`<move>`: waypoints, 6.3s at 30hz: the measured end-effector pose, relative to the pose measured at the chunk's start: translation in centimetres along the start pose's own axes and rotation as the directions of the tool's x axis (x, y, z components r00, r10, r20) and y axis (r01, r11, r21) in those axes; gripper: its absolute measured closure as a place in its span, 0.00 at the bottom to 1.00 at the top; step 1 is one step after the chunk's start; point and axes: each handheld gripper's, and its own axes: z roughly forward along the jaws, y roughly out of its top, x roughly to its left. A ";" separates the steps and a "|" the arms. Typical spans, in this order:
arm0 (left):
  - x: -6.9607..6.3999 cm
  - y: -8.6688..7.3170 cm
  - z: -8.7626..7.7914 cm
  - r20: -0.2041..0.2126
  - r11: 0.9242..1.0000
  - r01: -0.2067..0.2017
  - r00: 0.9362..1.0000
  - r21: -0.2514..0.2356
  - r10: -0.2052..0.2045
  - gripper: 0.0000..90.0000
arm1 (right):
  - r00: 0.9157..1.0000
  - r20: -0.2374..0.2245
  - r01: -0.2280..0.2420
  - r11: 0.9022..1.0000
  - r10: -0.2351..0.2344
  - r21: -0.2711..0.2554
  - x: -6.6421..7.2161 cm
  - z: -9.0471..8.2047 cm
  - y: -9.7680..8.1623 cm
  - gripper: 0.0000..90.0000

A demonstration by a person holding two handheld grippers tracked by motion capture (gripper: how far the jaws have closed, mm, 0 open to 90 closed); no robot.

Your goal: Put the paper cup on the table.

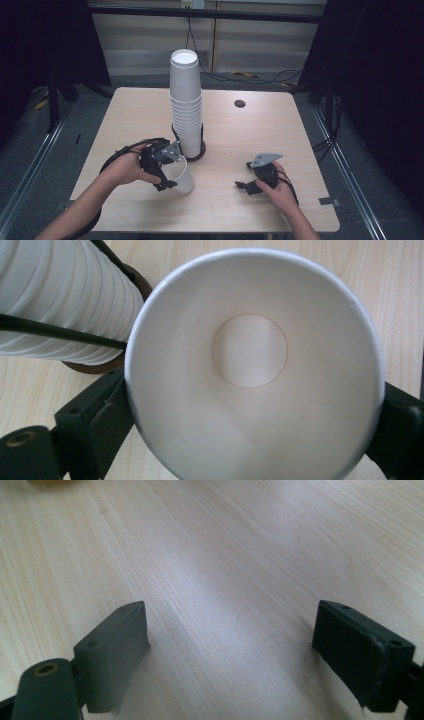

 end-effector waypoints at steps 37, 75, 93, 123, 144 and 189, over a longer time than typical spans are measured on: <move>-1.3 0.7 2.6 0.036 0.993 0.045 0.998 -0.108 -0.042 0.07 | 1.000 -0.001 0.007 1.000 -0.007 -0.002 0.1 0.0 0.0 0.16; -1.6 -3.3 2.6 0.058 0.978 0.163 0.986 -0.132 -0.157 0.14 | 1.000 -0.004 0.002 1.000 -0.002 -0.001 0.0 0.0 0.0 0.16; -1.6 -6.5 2.3 0.017 0.963 0.212 0.977 -0.165 -0.212 0.16 | 1.000 -0.004 0.003 1.000 -0.003 -0.001 0.0 0.0 0.0 0.16; -2.0 -13.0 2.9 -0.021 0.913 0.325 0.940 -0.246 -0.340 0.17 | 1.000 -0.005 0.005 1.000 -0.005 -0.001 0.0 0.0 0.0 0.16; -2.6 -16.2 3.2 -0.073 0.890 0.345 0.922 -0.298 -0.381 0.17 | 1.000 -0.008 0.008 1.000 -0.008 -0.002 0.1 0.0 0.0 0.16; -2.6 -16.6 3.8 -0.168 0.830 0.440 0.841 -0.342 -0.515 0.00 | 1.000 -0.001 0.011 1.000 -0.011 -0.001 0.1 0.0 0.0 0.14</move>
